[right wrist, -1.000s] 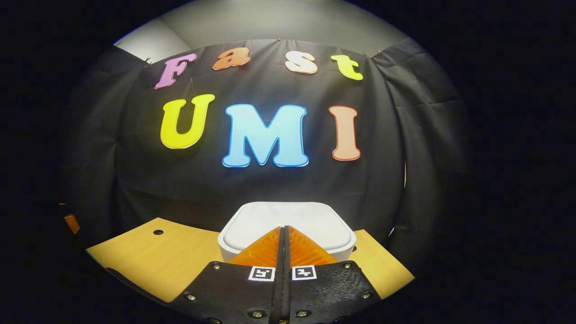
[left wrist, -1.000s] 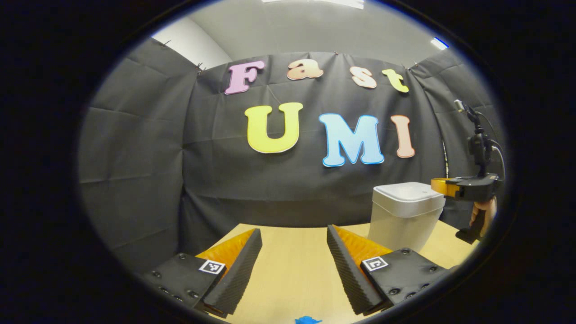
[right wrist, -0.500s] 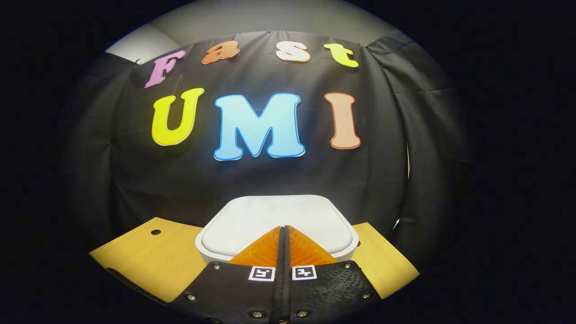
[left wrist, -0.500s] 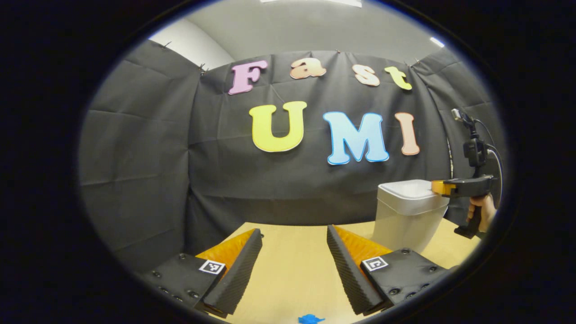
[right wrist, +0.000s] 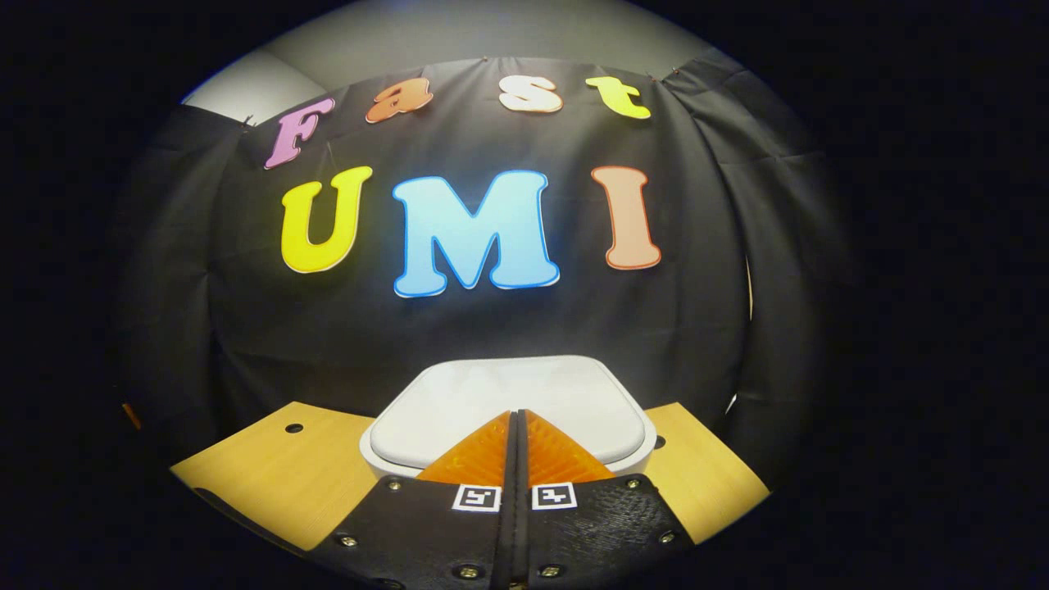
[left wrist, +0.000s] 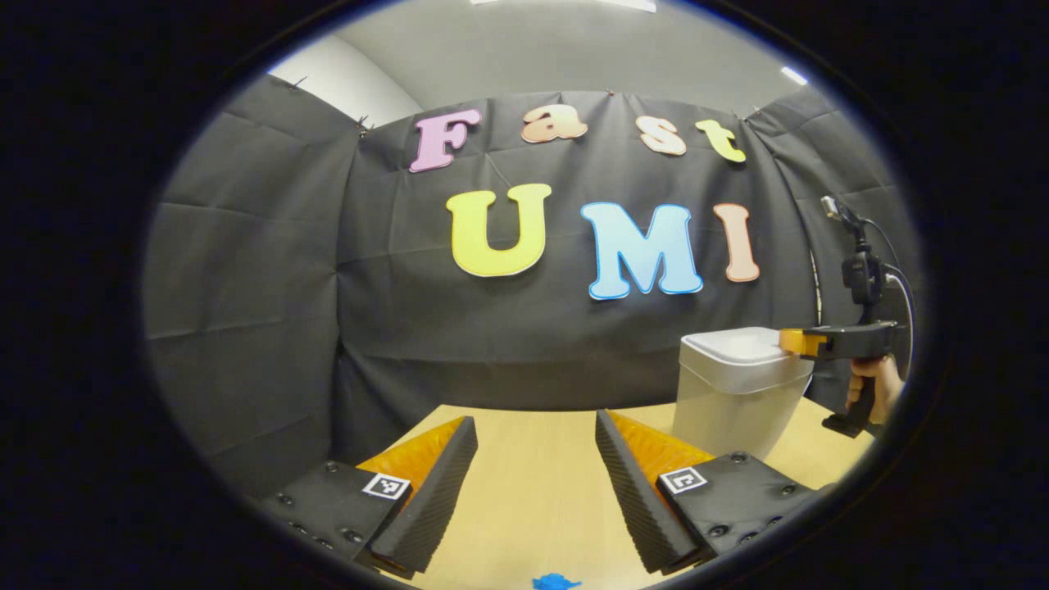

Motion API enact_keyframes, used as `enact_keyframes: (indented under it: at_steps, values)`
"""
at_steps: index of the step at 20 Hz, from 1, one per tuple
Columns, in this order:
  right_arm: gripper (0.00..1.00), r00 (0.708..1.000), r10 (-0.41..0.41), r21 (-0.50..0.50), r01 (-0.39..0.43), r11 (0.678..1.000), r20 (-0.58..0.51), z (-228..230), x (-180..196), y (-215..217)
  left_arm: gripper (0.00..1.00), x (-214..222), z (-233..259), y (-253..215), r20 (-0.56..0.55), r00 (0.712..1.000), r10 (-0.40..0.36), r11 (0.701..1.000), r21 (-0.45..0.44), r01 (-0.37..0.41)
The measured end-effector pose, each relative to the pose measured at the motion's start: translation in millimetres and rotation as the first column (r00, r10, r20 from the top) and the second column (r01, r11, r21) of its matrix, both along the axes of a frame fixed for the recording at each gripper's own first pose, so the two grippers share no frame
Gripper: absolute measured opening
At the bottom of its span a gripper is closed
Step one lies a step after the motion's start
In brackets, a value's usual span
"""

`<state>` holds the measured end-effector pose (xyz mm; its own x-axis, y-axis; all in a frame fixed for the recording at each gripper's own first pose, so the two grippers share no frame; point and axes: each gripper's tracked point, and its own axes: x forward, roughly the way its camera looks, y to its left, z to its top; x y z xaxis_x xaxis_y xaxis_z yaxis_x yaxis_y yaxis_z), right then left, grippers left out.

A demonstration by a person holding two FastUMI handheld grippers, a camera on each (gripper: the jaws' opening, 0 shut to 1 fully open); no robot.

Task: Press the lid of the desktop garbage bin to open it, pick up the crumpled paper on the desktop and throw it into the bin, then pick up the pop can on the desktop and drop it into the bin, and finally close the garbage bin lid.

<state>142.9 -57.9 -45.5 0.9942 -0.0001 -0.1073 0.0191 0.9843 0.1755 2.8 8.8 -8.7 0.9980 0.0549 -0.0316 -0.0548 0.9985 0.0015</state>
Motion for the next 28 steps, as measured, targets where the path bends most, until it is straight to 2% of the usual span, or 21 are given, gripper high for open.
enact_keyframes:
  at_steps: [9, 10, 12, 20, 24, 27, 28]
  values:
    - [0.00, 0.981, -0.036, -0.024, 0.041, 0.999, 0.193, 76, 4, -7, 0.95, -12, 3, 8, 0.013, 0.999, 0.044, 0.999, -0.015, -0.044]
    - [0.00, 0.978, -0.039, -0.027, 0.046, 0.999, 0.204, 79, 2, -7, 0.97, -11, 3, 9, 0.015, 0.999, 0.049, 0.999, -0.016, -0.048]
    - [0.00, 0.973, -0.044, -0.024, 0.050, 0.998, 0.228, 86, -3, -9, 0.95, -12, 4, 9, 0.017, 0.999, 0.049, 0.999, -0.024, -0.048]
    - [0.00, 0.970, -0.051, -0.011, 0.055, 0.998, 0.239, 92, -30, -14, 0.95, -12, -1, 4, 0.012, 1.000, 0.027, 0.999, -0.023, -0.026]
    - [0.00, 0.975, -0.075, -0.014, 0.079, 0.997, 0.211, 79, -50, -16, 0.95, -13, -11, 11, -0.003, 1.000, 0.012, 1.000, -0.023, -0.013]
    - [0.00, 0.974, -0.052, -0.034, 0.061, 0.998, 0.220, 77, -63, -7, 0.95, -16, -24, 18, -0.032, 0.999, 0.007, 0.999, -0.045, -0.008]
    - [0.07, 0.975, -0.046, -0.053, 0.059, 0.997, 0.219, 74, -67, -6, 1.00, -16, -28, 19, -0.039, 0.999, 0.003, 0.999, -0.053, -0.005]
